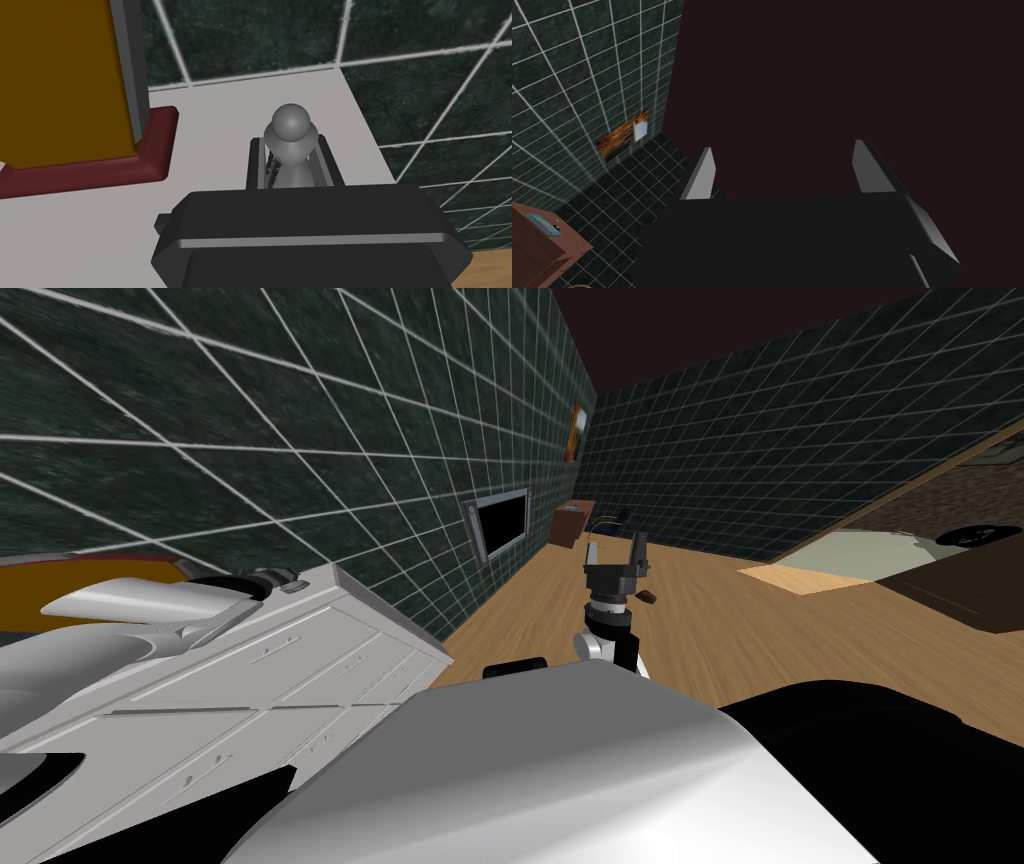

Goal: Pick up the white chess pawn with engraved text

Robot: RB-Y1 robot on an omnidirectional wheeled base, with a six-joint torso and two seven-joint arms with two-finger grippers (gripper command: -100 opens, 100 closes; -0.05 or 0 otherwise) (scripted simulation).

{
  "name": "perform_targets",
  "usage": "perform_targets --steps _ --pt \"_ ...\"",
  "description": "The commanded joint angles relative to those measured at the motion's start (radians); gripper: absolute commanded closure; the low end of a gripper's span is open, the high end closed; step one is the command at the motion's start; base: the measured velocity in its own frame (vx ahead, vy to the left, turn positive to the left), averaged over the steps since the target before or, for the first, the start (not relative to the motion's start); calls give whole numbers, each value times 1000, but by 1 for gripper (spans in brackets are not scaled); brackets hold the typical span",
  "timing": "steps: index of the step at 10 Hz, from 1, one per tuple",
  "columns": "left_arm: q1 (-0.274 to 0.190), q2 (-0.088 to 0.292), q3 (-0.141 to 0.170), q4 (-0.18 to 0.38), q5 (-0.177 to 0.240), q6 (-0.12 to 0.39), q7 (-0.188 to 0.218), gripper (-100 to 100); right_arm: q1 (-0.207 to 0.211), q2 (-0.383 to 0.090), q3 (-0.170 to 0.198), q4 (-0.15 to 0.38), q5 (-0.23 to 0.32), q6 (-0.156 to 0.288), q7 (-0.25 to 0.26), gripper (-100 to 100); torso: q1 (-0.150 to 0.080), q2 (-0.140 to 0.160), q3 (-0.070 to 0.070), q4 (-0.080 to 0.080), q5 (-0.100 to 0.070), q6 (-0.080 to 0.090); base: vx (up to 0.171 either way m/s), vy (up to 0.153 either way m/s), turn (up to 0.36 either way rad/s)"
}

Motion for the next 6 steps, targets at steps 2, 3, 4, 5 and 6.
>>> perform_targets --steps 2,3,4,5,6 --pt "0 0 0 0 0 0 -1 100 0 0 0 0 0 0 0 0 1 0 0 0 0 0 0 0 0" --pt "0 0 0 0 0 0 0 100 0 0 0 0 0 0 0 0 1 0 0 0 0 0 0 0 0" --pt "0 0 0 0 0 0 0 0 0 0 0 0 0 0 0 0 1 0 0 0 0 0 0 0 0" --pt "50 -14 50 -35 -3 -19 -29 100 0 0 0 0 0 0 0 0 0 0 0 0 0 0 15 0 -31" --pt "71 -14 76 -35 -3 -19 -29 100 0 0 0 0 0 0 0 0 0 -1 -1 -2 2 1 18 2 -27"
